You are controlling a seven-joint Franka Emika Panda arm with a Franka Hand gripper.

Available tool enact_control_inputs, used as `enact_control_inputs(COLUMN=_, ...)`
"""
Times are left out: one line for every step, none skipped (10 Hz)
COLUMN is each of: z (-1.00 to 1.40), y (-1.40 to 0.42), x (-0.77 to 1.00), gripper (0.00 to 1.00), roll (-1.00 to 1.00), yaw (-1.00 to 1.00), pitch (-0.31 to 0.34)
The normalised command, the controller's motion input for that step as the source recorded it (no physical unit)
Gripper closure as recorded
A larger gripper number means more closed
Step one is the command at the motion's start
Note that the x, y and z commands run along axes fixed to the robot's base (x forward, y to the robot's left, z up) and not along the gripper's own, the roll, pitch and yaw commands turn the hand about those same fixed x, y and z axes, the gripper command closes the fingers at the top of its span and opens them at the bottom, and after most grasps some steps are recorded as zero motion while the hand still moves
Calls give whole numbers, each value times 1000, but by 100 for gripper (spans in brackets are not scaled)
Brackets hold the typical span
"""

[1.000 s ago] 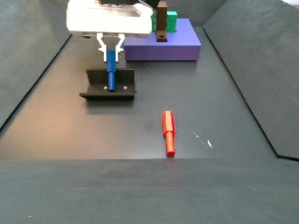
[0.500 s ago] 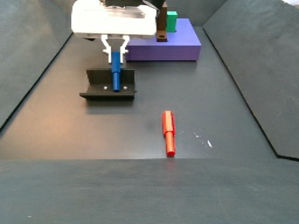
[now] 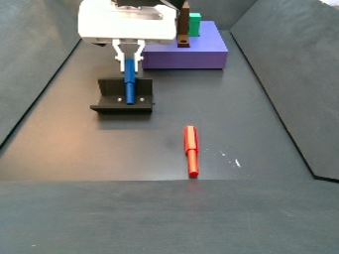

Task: Pick up the blue object. Move up. Place the blue object on the fixture. Regrasp the blue object. Move to above the board. Insert the blue object.
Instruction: Move to above the board.

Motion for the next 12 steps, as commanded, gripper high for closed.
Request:
enact_control_inputs(z=1400, y=0, x=0, gripper=100, roll=0, yaw=0, pitch=0)
enact_control_inputs(z=1400, y=41, x=-7, gripper=100, roll=-3, yaw=37, pitch=35)
enact_control_inputs(z=1400, y=37, x=-29, gripper=100, roll=-55, yaw=37, pitch=34)
enact_control_inputs(z=1400, y=40, x=-19, gripper=100, roll=-16, yaw=36, pitch=17)
enact_control_inputs(z=1400, y=28, x=-4, gripper=100, roll=8, yaw=31, pitch=40)
enact_control_inputs(z=1400, y=25, x=1, gripper=100, roll=-4, yaw=19, pitch=39)
enact_control_inputs(z=1400, y=30, x=7, gripper=100, roll=-20, yaw=16, pitch=43)
enact_control_inputs(z=868, y=8, x=7, gripper=100, roll=-13, yaw=18, pitch=44)
enact_control_inputs(z=371, y=-8, x=29, gripper=100, roll=1, yaw=19, pitch=55)
enact_control_inputs(z=173, y=-11, x=47, gripper=100, roll=2, yaw=22, pitch=71)
enact_control_inputs(z=282, y=-1400, x=-911, gripper=100, roll=-1000, yaw=-186, pitch=76)
enact_control_inputs(z=295, y=-1400, x=-943, gripper=100, roll=-1000, yaw=-183, pitch=67)
